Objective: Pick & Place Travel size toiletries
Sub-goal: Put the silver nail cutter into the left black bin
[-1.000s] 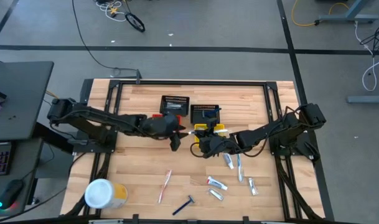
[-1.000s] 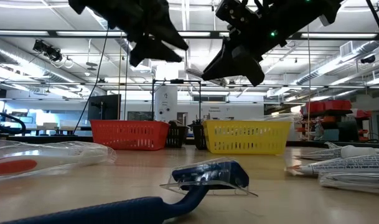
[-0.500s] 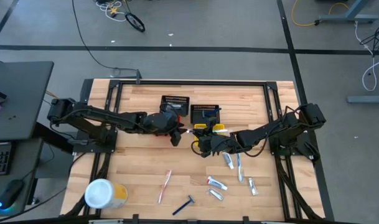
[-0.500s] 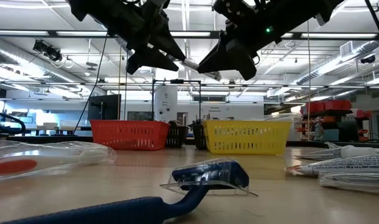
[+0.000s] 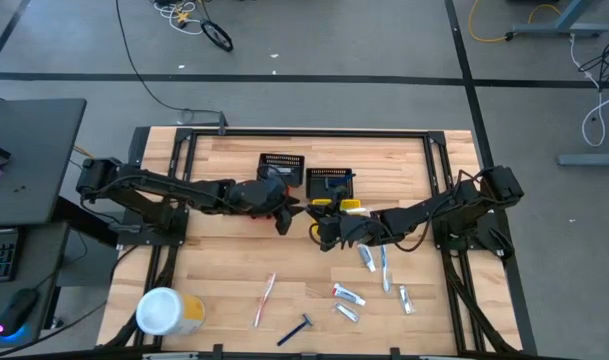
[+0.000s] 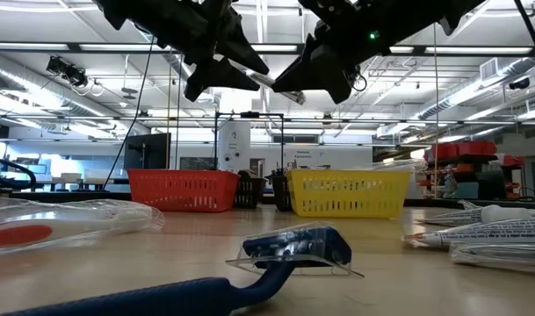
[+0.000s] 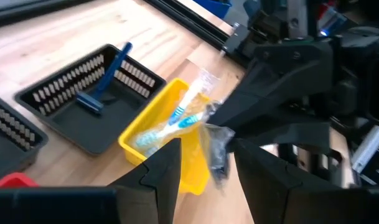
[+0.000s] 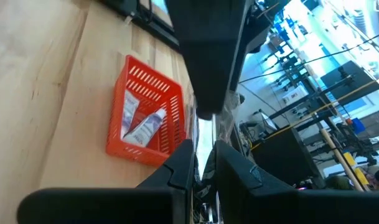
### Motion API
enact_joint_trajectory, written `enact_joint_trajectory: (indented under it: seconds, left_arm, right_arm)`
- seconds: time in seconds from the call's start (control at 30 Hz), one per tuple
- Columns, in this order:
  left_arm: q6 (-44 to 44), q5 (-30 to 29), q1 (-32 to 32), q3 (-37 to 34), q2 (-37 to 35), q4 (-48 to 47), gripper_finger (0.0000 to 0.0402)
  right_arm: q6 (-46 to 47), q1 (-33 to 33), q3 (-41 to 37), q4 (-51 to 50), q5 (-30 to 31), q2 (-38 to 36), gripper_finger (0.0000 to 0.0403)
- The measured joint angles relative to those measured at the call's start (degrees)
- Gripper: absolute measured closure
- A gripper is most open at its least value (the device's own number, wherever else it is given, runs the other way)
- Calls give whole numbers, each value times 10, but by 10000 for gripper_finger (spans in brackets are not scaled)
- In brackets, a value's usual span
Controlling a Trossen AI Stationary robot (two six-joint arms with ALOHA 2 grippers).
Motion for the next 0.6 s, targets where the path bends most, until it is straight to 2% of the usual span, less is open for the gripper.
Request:
enact_joint_trajectory:
  seconds: [0.5, 0.6]
  left_arm:
    - [3, -8, 0, 0, 0, 0, 245]
    - [14, -22, 0, 0, 0, 6, 245]
  right_arm:
    - [-20, -12, 0, 35, 0, 0, 355]
    - [-20, -13, 0, 31, -16, 0, 355]
